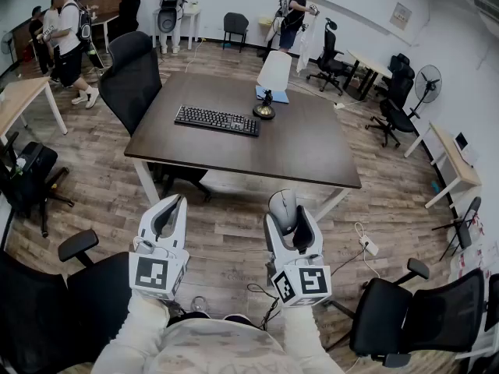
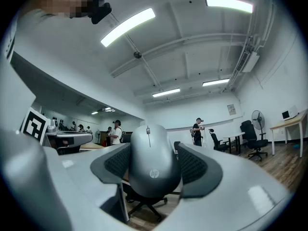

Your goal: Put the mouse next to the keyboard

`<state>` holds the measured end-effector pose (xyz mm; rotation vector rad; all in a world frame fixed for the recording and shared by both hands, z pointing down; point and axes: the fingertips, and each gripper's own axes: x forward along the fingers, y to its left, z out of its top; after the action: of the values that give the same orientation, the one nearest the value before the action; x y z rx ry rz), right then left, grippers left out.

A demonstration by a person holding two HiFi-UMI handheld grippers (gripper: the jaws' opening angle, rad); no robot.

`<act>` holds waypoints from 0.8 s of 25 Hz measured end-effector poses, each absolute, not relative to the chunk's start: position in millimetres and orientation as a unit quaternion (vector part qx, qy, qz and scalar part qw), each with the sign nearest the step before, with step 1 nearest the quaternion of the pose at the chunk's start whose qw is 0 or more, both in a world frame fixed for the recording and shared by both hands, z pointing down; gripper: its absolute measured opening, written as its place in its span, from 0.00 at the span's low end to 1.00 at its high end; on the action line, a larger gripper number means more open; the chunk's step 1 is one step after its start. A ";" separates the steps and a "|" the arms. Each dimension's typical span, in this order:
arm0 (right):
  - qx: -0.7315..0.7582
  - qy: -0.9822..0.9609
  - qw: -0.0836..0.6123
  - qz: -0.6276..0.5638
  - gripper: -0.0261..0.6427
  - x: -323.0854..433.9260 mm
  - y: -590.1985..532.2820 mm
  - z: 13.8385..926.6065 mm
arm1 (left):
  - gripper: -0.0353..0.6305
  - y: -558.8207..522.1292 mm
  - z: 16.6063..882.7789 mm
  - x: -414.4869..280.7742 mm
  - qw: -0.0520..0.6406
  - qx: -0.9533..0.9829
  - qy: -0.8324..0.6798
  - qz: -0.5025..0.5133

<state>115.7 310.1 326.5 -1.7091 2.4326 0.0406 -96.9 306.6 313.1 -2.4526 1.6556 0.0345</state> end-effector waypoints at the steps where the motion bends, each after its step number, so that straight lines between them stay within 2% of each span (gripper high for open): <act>1: -0.573 0.815 0.083 0.015 0.52 114.1 308.3 326.9 | 0.06 304.2 313.8 -98.0 0.091 -0.826 0.556 0.012; 20: -0.607 0.789 0.097 0.015 0.51 93.2 266.6 323.6 | 0.06 250.8 311.8 -128.1 0.094 -0.843 0.529 0.025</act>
<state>93.2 266.6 323.6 -1.7981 2.3359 0.0451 -128.1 250.8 311.8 -2.5016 1.5693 0.0729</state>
